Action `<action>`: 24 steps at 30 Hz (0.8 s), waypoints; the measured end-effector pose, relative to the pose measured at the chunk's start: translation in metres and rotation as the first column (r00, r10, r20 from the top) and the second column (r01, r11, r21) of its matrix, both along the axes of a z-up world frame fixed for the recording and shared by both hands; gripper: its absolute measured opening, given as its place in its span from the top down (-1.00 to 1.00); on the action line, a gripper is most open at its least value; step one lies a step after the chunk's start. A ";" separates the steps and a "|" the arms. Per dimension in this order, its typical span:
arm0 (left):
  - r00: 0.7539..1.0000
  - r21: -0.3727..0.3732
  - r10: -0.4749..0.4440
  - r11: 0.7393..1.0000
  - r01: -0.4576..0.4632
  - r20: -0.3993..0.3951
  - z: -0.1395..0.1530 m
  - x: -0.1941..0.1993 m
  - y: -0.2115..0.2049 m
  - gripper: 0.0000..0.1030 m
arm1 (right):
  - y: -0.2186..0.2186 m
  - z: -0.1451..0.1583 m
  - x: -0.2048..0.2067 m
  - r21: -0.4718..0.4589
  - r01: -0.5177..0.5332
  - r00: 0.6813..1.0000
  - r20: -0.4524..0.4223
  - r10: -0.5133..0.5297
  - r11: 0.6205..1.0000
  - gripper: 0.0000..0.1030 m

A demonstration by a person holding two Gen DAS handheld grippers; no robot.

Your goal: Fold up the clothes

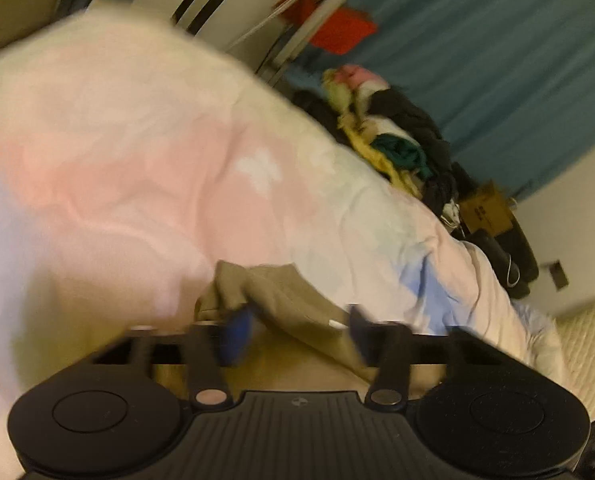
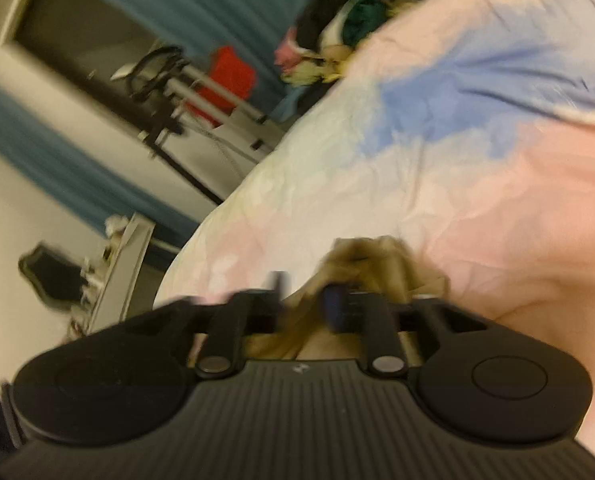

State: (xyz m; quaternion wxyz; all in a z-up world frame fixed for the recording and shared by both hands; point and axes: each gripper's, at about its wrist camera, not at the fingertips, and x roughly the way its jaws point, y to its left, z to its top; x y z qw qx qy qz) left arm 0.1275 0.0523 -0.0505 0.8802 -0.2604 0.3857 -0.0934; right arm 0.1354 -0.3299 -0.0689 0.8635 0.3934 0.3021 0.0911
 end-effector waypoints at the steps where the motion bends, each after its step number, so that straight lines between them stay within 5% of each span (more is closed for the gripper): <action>1: 0.999 0.040 -0.008 0.999 0.007 0.034 0.007 -0.008 -0.004 -0.52 | 0.004 0.007 -0.006 -0.018 -0.020 0.999 0.025 0.020 1.000 -0.67; 9: 0.981 0.275 -0.118 0.959 0.073 0.151 0.020 -0.046 -0.038 -0.69 | 0.042 0.035 -0.058 -0.266 -0.090 0.979 0.152 0.134 0.960 -0.69; 10: 0.979 0.298 -0.132 0.951 0.081 0.155 0.019 -0.048 -0.042 -0.69 | 0.043 0.035 -0.060 -0.292 -0.088 0.978 0.158 0.139 0.952 -0.56; 15: 0.977 0.381 -0.154 0.921 0.086 0.150 0.000 -0.038 -0.055 -0.69 | 0.049 0.016 -0.037 -0.387 -0.100 0.985 0.093 0.147 0.917 0.07; 24: 0.987 0.440 -0.144 0.893 0.096 0.077 -0.051 0.010 -0.064 -0.68 | 0.075 -0.042 0.029 -0.534 -0.135 0.988 -0.014 0.151 0.834 0.12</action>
